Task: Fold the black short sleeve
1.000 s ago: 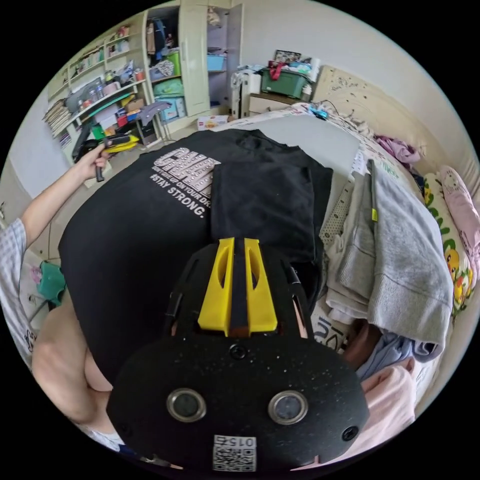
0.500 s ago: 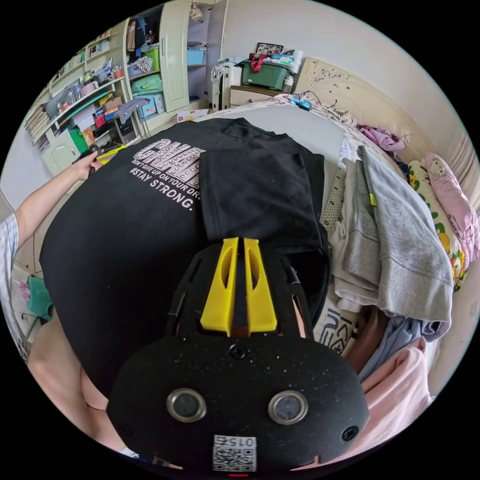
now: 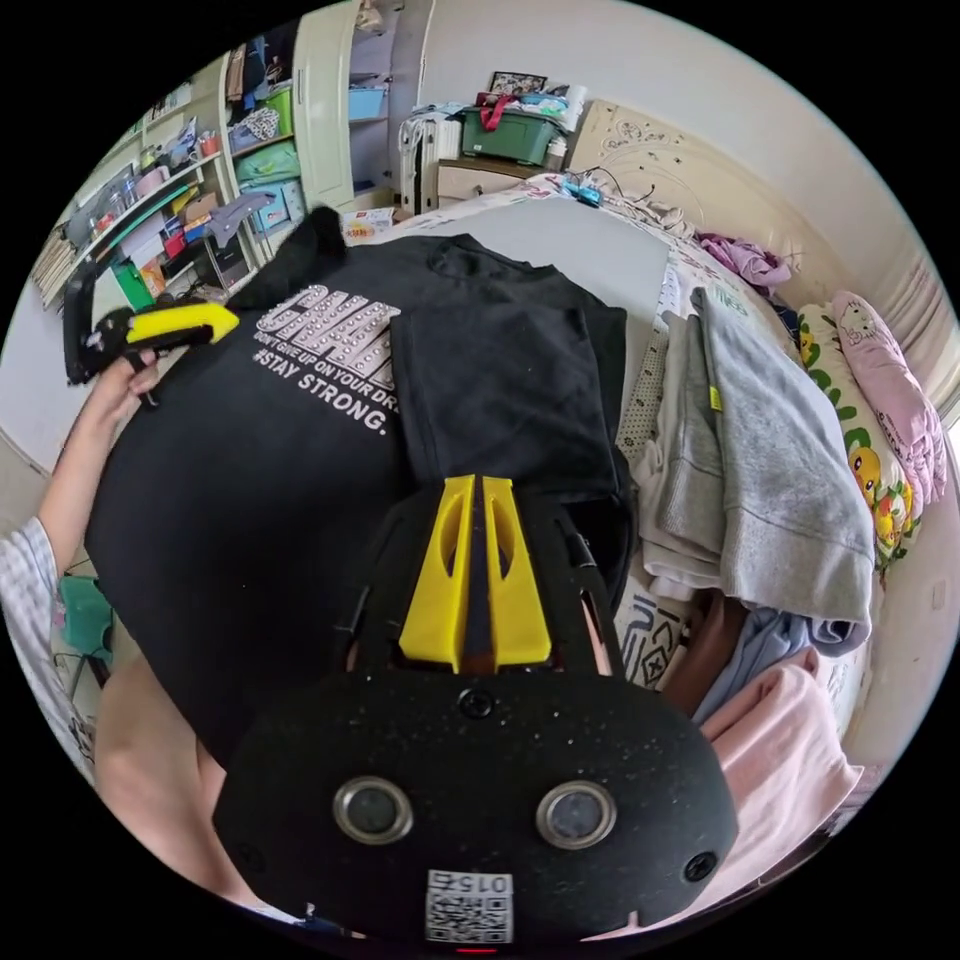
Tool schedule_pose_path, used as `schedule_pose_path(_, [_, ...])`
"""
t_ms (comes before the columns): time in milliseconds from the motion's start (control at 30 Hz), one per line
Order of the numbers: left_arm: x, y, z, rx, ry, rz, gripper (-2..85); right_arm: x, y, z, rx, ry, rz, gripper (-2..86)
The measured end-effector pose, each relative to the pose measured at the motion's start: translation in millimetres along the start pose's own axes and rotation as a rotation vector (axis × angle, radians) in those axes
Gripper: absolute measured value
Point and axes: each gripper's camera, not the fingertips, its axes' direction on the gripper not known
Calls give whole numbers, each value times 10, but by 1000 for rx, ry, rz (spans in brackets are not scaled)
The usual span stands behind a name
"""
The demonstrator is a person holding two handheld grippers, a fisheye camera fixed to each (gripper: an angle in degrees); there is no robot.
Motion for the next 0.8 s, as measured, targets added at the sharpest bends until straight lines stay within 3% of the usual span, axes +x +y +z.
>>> schedule_pose_path(133, [-313,355,-63,94,-13,-327,74,-81,-173,-144,43,11,-59,12])
schedule_pose_path(200, [-428,360,-71,83,-68,-369,88,-178,-352,-128,76,4,-85,18])
schedule_pose_path(367, [-484,154,421,-65,5,-360,90,-537,-1134,177,122,-189,-76,42])
schedule_pose_path(433, [-434,191,589,-78,-23,-395,42,-736,-1563,379,104,-260,-77,39])
schedule_pose_path(533, [-429,263,602,-51,8,-411,2,-977,-1992,569,96,-257,-94,36])
schedule_pose_path(800, [-113,443,354,76,70,-299,6,-1004,-2601,874,125,-260,41,50])
